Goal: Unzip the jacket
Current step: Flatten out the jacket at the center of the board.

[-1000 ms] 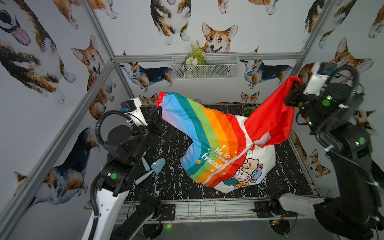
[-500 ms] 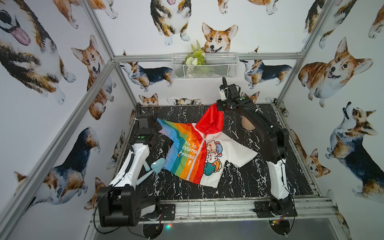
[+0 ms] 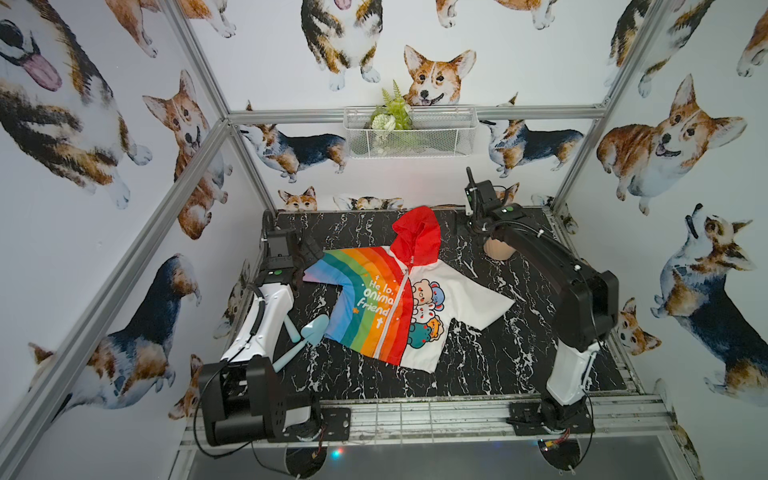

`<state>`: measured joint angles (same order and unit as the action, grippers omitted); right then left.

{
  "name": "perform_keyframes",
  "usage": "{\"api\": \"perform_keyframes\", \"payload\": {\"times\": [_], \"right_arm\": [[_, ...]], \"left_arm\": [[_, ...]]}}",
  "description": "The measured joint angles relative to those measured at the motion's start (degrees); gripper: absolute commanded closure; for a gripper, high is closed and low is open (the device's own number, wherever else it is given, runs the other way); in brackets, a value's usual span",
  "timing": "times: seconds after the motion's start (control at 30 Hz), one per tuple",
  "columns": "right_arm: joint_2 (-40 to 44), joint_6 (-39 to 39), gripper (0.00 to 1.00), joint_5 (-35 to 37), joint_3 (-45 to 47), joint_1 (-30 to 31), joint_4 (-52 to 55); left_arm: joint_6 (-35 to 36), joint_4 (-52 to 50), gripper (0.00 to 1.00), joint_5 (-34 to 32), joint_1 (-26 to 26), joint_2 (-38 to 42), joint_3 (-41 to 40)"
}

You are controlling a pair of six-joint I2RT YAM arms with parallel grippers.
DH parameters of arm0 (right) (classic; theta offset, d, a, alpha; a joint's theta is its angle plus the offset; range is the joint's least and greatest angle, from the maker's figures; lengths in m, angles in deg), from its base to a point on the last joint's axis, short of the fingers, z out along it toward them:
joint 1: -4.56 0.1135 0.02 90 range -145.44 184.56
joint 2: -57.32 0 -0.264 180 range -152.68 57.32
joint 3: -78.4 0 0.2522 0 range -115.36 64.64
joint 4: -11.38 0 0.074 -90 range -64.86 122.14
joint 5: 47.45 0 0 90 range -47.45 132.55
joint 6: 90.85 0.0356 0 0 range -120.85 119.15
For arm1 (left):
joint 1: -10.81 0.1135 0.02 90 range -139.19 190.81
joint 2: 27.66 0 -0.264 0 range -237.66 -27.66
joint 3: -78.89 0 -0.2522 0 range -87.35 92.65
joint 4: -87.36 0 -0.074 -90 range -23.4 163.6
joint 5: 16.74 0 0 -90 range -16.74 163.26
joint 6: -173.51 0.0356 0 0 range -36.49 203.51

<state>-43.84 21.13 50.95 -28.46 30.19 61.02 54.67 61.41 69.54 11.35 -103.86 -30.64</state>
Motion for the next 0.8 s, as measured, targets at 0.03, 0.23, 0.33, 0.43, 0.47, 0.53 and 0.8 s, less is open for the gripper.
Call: {"api": "perform_keyframes", "payload": {"times": [0.03,0.23,0.33,0.43,0.47,0.53,0.8], "right_arm": [[3.65,1.09,0.19,0.46,5.29,-0.20,-1.03],[26.03,8.35,0.23,1.36,33.64,-6.08,-4.17],[34.60,11.34,0.24,0.26,44.04,-10.91,-4.26],[42.64,13.31,0.24,-4.09,52.30,-16.00,-4.70],[43.69,13.84,0.24,-5.70,54.03,-17.62,-5.64],[44.15,14.51,0.25,-10.23,56.72,-20.81,-7.06],[35.87,16.46,0.33,-25.90,59.71,-24.79,-15.58]], "left_arm": [[0.92,0.35,0.00,1.09,-2.93,-0.04,-0.07],[5.38,5.51,0.00,6.10,-21.27,-2.64,-2.21],[7.13,8.44,0.00,9.25,-29.75,-6.60,-2.51],[7.82,11.43,0.00,10.01,-36.09,-12.33,-0.70],[8.04,12.00,0.00,10.95,-37.97,-14.27,-0.07],[8.09,14.14,0.00,12.96,-40.72,-18.62,1.51],[6.54,18.73,0.00,18.71,-45.40,-30.95,7.63]]}}
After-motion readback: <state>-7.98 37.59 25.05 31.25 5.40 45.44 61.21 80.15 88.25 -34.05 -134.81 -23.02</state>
